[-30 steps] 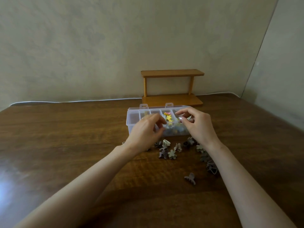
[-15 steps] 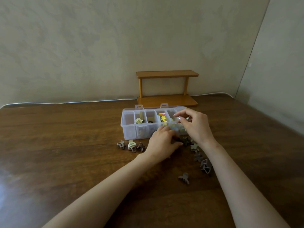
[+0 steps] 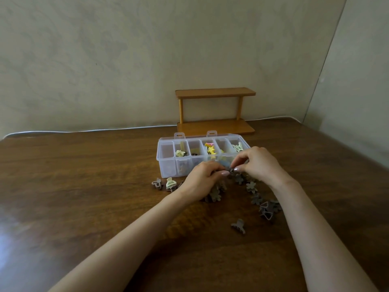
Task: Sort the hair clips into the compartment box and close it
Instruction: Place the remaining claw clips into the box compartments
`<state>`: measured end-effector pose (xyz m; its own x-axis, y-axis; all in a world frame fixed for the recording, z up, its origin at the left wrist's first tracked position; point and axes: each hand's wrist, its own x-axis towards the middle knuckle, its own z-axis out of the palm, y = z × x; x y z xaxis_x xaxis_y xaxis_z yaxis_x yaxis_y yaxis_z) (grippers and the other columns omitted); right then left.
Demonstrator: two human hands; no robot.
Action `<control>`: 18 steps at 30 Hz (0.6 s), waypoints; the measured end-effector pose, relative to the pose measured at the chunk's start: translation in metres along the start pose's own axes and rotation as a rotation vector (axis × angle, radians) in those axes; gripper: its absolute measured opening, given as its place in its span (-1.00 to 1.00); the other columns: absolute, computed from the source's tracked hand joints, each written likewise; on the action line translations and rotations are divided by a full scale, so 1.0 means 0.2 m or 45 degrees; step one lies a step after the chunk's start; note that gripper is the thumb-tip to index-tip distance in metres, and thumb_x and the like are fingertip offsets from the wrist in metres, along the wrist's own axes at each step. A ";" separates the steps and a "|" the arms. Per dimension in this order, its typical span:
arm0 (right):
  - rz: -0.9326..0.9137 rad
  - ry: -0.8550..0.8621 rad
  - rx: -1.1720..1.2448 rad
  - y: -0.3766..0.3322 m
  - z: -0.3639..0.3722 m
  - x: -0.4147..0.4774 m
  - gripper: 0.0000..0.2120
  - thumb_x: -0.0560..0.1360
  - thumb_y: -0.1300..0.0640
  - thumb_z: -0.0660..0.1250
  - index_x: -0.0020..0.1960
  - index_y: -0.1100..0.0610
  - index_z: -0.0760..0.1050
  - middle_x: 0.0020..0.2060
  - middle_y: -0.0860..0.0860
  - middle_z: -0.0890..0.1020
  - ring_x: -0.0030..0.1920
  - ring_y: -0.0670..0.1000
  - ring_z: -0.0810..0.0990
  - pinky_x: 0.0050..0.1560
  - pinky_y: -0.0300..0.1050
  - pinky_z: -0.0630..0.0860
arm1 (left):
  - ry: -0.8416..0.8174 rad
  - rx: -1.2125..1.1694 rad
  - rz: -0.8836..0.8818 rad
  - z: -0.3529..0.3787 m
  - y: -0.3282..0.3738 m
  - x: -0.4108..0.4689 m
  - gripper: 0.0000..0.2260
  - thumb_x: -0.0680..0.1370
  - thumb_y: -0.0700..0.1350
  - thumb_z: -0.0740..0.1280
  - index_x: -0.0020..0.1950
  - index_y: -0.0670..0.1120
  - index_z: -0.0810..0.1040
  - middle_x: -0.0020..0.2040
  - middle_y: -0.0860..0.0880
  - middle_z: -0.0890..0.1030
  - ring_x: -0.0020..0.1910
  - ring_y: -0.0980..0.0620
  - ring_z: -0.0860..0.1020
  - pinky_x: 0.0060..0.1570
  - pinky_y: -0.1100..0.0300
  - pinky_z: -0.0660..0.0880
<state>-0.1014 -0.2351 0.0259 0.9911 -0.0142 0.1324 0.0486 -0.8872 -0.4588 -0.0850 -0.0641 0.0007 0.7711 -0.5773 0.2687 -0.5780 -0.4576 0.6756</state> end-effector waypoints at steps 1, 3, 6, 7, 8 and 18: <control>0.003 -0.037 -0.018 0.00 0.00 0.00 -0.92 0.44 0.10 0.42 -0.09 -0.05 0.62 -0.12 -0.13 0.60 -0.04 -0.13 0.53 -0.01 -0.15 0.47 | 0.031 0.024 0.014 -0.02 0.01 0.00 -0.83 0.56 -0.09 0.24 0.06 -0.13 0.55 -0.08 0.04 0.50 -0.13 0.14 0.46 -0.10 0.28 0.43; 0.007 -0.103 -0.049 0.00 0.00 -0.01 -0.86 0.39 0.03 0.47 -0.06 -0.04 0.61 -0.09 -0.13 0.61 -0.02 -0.12 0.55 0.01 -0.12 0.51 | 0.186 0.048 0.027 -0.09 0.01 0.02 -0.87 0.53 -0.08 0.29 0.04 -0.07 0.53 -0.05 0.07 0.50 -0.14 0.19 0.47 -0.15 0.33 0.44; -0.005 -0.140 -0.114 -0.02 0.01 -0.01 -0.79 0.36 0.03 0.49 -0.02 -0.03 0.60 -0.06 -0.09 0.62 -0.01 -0.11 0.56 0.00 -0.12 0.53 | 0.545 0.226 -0.011 -0.25 -0.04 0.07 -0.87 0.48 -0.02 0.35 -0.01 -0.02 0.52 -0.02 0.05 0.53 -0.06 0.10 0.48 -0.09 0.22 0.47; -0.007 -0.155 -0.132 -0.03 0.01 -0.01 -0.78 0.37 0.04 0.48 0.01 -0.02 0.60 -0.05 -0.09 0.62 0.00 -0.11 0.56 0.01 -0.13 0.53 | 0.610 0.339 -0.051 -0.29 -0.07 0.09 -0.84 0.48 0.01 0.36 -0.01 -0.02 0.53 -0.01 0.04 0.54 -0.02 0.07 0.47 -0.07 0.18 0.46; -0.002 -0.175 -0.149 -0.03 0.01 -0.02 -0.77 0.38 0.06 0.47 0.04 -0.01 0.59 -0.02 -0.08 0.61 0.02 -0.10 0.55 0.02 -0.13 0.52 | 0.640 0.435 -0.095 -0.34 -0.11 0.11 -0.82 0.47 0.03 0.37 0.00 -0.03 0.54 0.00 0.02 0.54 0.01 0.04 0.45 -0.07 0.16 0.44; -0.024 -0.140 0.128 -0.04 0.01 -0.01 -0.88 0.44 0.16 0.42 -0.05 0.00 0.58 -0.07 -0.10 0.61 -0.02 -0.14 0.57 0.03 -0.19 0.48 | 0.539 0.537 -0.270 -0.43 -0.28 0.14 -0.74 0.50 0.05 0.33 0.10 -0.06 0.54 0.12 -0.04 0.54 0.15 -0.04 0.42 -0.01 0.18 0.35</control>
<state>-0.1028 -0.2271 0.0272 0.9972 0.0573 0.0474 0.0738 -0.8361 -0.5436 -0.0082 0.0033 0.0292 0.8693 -0.1669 0.4652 -0.3903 -0.8094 0.4388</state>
